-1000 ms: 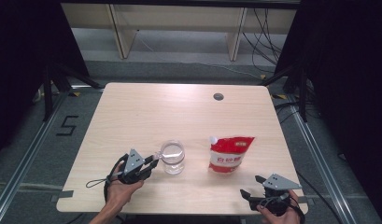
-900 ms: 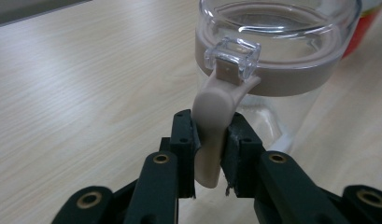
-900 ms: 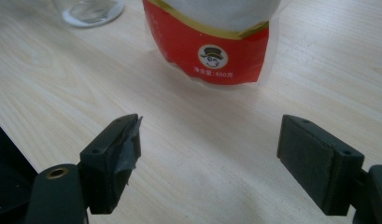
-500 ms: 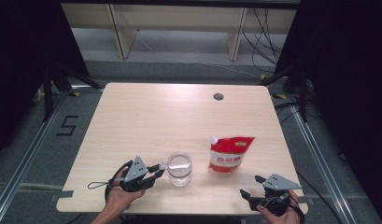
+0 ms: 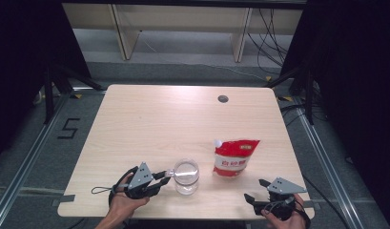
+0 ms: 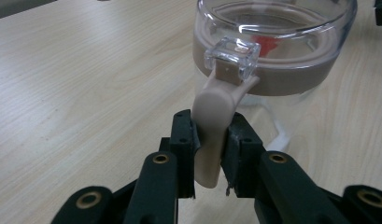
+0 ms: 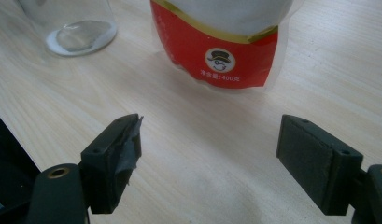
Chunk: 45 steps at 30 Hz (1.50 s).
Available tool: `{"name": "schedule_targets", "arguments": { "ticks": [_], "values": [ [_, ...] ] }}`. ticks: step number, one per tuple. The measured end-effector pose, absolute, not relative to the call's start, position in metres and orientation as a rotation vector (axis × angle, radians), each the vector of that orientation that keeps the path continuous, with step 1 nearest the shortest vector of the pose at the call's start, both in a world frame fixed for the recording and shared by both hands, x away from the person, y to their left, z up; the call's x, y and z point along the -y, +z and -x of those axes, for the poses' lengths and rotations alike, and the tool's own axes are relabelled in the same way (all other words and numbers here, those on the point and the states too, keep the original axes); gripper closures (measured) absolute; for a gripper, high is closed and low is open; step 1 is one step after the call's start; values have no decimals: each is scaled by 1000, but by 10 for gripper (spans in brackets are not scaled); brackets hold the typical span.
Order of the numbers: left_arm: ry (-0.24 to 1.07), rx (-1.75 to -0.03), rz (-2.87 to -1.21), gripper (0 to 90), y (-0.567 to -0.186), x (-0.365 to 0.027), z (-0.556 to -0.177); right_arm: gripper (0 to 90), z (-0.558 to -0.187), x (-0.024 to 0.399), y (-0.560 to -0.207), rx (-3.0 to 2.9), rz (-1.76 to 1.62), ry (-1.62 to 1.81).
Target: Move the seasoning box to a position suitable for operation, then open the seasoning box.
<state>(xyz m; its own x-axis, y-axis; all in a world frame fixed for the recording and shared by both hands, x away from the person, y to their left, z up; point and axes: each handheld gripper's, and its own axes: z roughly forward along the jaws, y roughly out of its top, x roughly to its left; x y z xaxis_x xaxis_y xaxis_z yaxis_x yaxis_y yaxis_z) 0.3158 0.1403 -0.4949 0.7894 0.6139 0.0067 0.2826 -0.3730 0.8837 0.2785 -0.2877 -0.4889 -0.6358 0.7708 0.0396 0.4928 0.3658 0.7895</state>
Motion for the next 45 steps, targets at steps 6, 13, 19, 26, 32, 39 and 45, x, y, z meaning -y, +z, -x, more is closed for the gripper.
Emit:
{"name": "schedule_targets", "arguments": {
  "ticks": [6,13,19,26,32,39,45],
  "values": [
    [403,-652,-1959,746,-496,-135,-315,230,-281,288,-489,-2297,-1087,1142],
    [348,-626,-1975,721,-495,-130,-316,229,-280,286,-489,-2314,-1083,1142],
    [300,-627,-1990,486,-497,-129,-311,230,-280,286,-489,-2310,-1064,1135],
    [293,-645,-1991,304,-490,-134,-307,230,-280,286,-489,-2318,-1062,1132],
    [292,-633,-1998,258,-484,-138,-305,231,-280,285,-490,-2337,-1053,1144],
    [300,-699,-1954,237,-476,-140,-302,204,-279,283,-489,-2319,-1030,1160],
    [270,-755,-1865,459,-468,-147,-300,209,-277,280,-488,-2308,-1047,1186]
  ]
}}
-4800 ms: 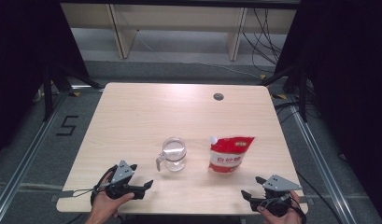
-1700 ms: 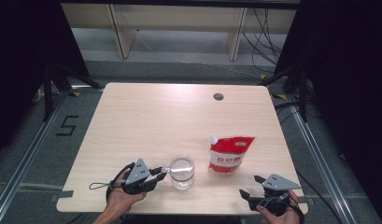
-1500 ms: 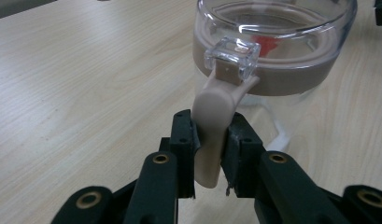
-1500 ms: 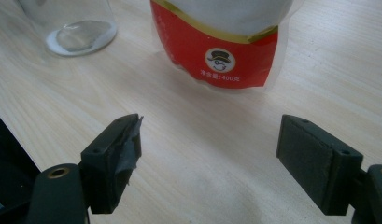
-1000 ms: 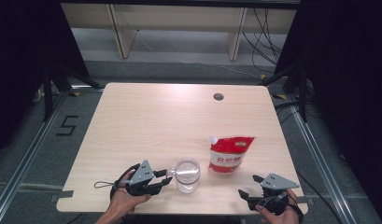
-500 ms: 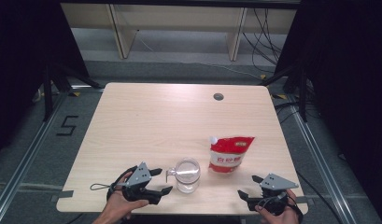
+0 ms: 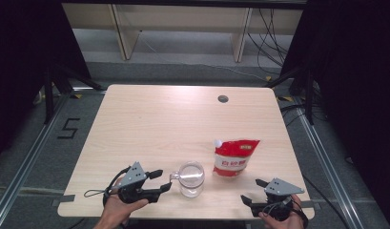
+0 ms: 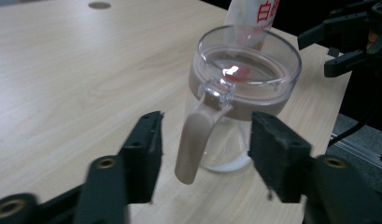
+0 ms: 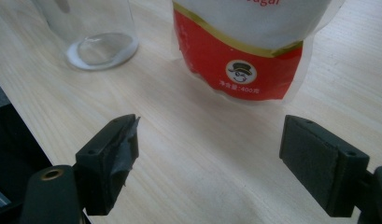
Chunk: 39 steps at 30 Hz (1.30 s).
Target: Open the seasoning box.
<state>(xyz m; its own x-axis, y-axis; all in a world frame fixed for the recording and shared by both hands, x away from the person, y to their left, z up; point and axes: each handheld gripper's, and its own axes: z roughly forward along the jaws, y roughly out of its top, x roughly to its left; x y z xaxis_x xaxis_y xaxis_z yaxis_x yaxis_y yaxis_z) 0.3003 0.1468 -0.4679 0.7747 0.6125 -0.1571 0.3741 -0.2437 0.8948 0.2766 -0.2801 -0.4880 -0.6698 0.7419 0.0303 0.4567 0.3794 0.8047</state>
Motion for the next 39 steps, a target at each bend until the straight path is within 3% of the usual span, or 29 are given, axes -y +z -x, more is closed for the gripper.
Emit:
{"name": "schedule_targets", "arguments": {
  "ticks": [4,5,6,8,14,39],
  "values": [
    [310,-729,-1838,618,-461,-150,-299,221,-276,279,-488,-2329,-1054,1188],
    [326,-735,-1827,618,-459,-150,-298,221,-276,279,-488,-2329,-1054,1188],
    [366,-721,-1818,726,-455,-150,-298,232,-276,279,-489,-2331,-1047,1171],
    [383,-721,-1807,799,-452,-146,-298,235,-278,280,-489,-2325,-1013,1156],
    [410,-693,-1819,889,-444,-134,-303,245,-278,280,-488,-2330,-1000,1168],
    [384,-678,-1852,891,-453,-123,-308,286,-277,277,-487,-2349,-942,1180]
  ]
}}
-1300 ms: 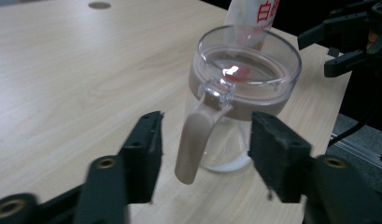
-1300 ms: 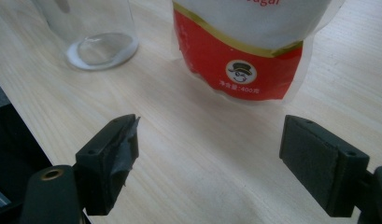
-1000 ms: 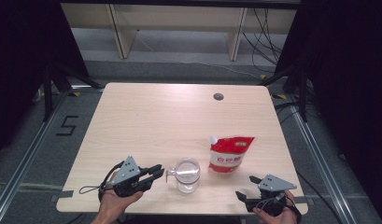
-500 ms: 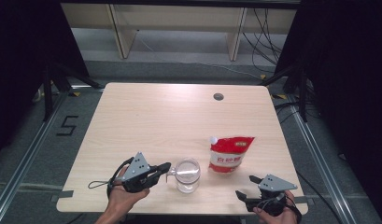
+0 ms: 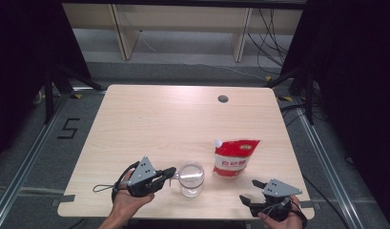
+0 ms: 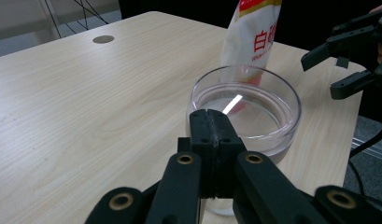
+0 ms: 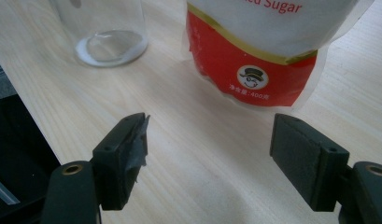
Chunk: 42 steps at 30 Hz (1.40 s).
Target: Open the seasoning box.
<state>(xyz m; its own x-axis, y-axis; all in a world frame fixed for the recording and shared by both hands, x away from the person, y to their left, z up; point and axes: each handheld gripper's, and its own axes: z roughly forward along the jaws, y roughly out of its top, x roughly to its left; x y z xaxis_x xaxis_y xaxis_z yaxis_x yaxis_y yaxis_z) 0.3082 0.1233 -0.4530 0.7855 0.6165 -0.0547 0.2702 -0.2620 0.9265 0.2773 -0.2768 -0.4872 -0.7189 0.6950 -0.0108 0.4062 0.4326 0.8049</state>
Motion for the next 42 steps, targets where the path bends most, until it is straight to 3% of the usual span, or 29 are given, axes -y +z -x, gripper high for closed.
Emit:
{"name": "schedule_targets", "arguments": {
  "ticks": [11,17,20,23,30,42],
  "values": [
    [398,-671,-1853,886,-455,-126,-308,330,-273,266,-481,-2285,-895,1263],
    [393,-678,-1845,881,-456,-126,-308,501,-270,251,-474,-2260,-817,1364],
    [392,-677,-1847,881,-456,-126,-308,530,-270,243,-471,-2264,-810,1376],
    [403,-669,-1851,881,-456,-126,-308,653,-272,229,-468,-2245,-743,1407],
    [400,-667,-1848,881,-456,-126,-309,765,-276,209,-464,-2275,-688,1457],
    [404,-660,-1847,882,-457,-127,-308,855,-288,191,-459,-2243,-645,1489]
  ]
}}
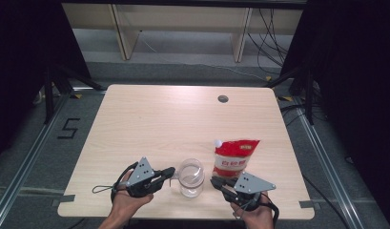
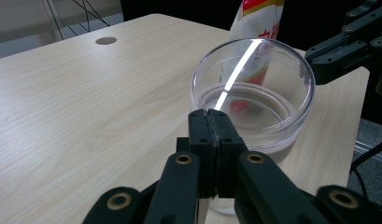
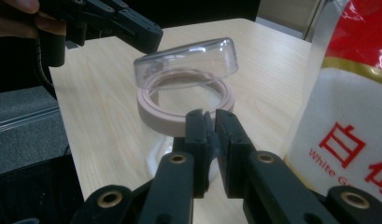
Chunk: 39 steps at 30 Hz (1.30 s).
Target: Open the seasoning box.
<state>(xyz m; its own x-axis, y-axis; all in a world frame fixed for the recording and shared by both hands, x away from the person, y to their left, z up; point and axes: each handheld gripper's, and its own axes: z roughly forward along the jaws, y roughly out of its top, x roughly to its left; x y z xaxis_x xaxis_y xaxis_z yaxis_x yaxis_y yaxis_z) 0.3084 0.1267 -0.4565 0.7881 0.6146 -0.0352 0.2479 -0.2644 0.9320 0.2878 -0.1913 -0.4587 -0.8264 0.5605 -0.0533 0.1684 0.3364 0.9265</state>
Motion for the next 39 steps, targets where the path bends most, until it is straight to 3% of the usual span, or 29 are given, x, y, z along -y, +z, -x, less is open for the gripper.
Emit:
{"name": "schedule_targets", "arguments": {
  "ticks": [7,31,39],
  "values": [
    [393,-667,-1846,882,-456,-127,-309,900,-292,186,-456,-2258,-627,1482],
    [392,-669,-1844,881,-457,-127,-308,900,-304,166,-456,-2286,-594,1483],
    [411,-701,-1859,560,-460,-134,-301,900,-306,163,-453,-2303,-571,1501]
  ]
}}
